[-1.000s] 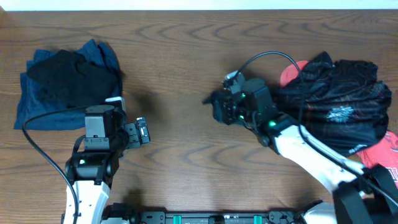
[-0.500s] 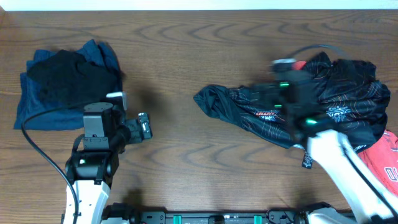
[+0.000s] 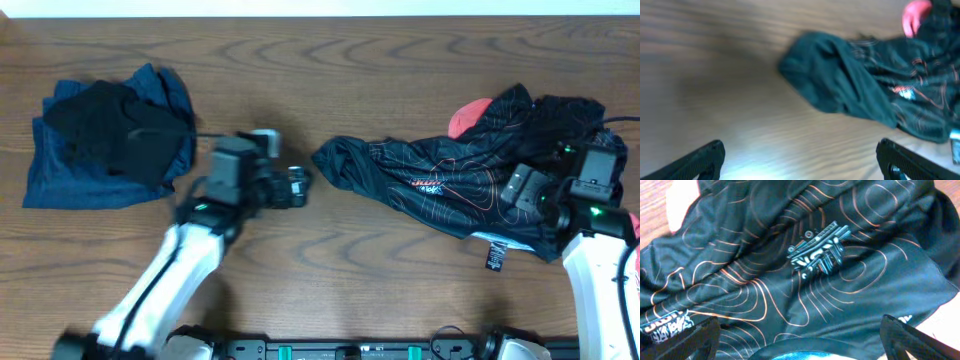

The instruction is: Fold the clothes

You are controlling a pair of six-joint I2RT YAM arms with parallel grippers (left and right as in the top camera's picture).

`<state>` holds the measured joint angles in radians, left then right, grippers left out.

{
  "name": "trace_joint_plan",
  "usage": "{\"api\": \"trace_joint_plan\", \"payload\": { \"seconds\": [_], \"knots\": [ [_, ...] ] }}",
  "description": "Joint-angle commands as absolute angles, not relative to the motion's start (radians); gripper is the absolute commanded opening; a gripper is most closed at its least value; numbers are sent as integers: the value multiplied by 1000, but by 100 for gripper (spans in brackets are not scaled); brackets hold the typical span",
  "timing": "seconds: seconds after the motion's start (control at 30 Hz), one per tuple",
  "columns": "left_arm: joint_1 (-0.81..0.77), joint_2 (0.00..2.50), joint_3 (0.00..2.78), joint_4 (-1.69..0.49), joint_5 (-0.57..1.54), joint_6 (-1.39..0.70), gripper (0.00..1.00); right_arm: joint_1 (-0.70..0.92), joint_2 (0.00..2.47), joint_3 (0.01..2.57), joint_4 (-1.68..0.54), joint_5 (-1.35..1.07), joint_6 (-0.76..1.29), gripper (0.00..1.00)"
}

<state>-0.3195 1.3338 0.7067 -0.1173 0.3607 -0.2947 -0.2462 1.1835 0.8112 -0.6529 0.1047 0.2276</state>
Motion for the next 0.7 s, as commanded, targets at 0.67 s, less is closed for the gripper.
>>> {"api": "trace_joint_plan", "payload": {
  "seconds": [0.67],
  "knots": [
    [-623, 1897, 724, 532, 215, -495, 64, -263, 1178, 817, -663, 96, 258, 99]
  ]
}}
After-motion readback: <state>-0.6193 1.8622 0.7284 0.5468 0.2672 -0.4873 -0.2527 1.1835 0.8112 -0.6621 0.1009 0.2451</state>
